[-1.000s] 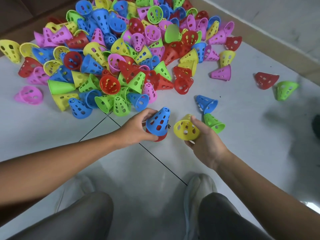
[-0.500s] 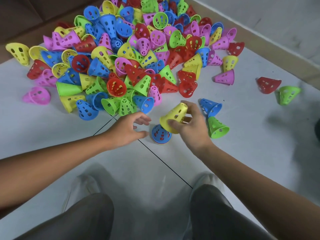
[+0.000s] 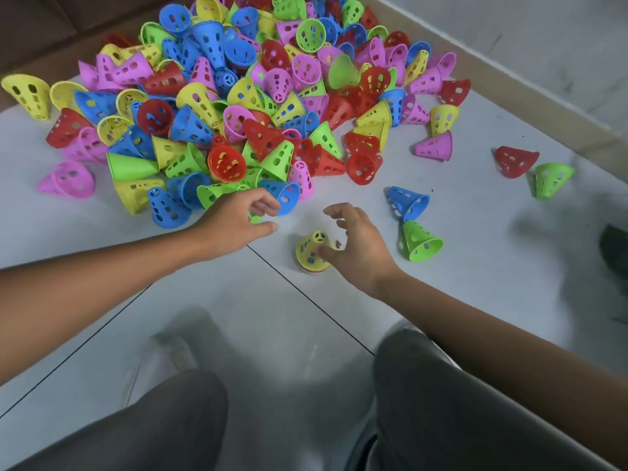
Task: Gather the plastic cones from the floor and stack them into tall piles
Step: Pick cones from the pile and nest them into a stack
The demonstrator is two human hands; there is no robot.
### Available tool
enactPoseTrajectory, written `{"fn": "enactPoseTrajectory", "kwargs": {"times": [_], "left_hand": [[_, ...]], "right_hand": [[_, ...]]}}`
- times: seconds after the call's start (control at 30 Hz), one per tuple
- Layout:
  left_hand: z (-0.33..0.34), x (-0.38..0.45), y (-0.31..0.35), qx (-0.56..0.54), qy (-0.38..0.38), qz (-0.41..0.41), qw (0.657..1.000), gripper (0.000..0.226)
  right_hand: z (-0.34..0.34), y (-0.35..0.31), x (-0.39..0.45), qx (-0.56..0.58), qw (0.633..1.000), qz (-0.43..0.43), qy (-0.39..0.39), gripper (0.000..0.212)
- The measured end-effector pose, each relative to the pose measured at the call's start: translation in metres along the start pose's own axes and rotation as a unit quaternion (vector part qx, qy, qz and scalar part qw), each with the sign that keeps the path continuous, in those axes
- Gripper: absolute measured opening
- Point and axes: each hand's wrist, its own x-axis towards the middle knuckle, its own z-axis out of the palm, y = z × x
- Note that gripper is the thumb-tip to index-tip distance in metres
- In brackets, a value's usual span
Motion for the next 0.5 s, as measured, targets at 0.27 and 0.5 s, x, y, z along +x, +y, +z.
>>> {"fn": "enactPoseTrajectory", "kwargs": {"times": [0.27, 0.5], "left_hand": [[-0.002, 0.026, 0.006, 0.067, 0.014, 0.061, 0.996, 0.025], [-0.008, 0.056, 0.003, 0.206, -0.038, 0.081, 0.974, 0.047]], "right_hand": [[-0.041, 0.051, 0.013, -0.137, 0.986, 0.032, 0.084, 0.041], [-0.071, 0.096, 0.015, -0.265, 0.952, 0.108, 0.11, 0.059]]}}
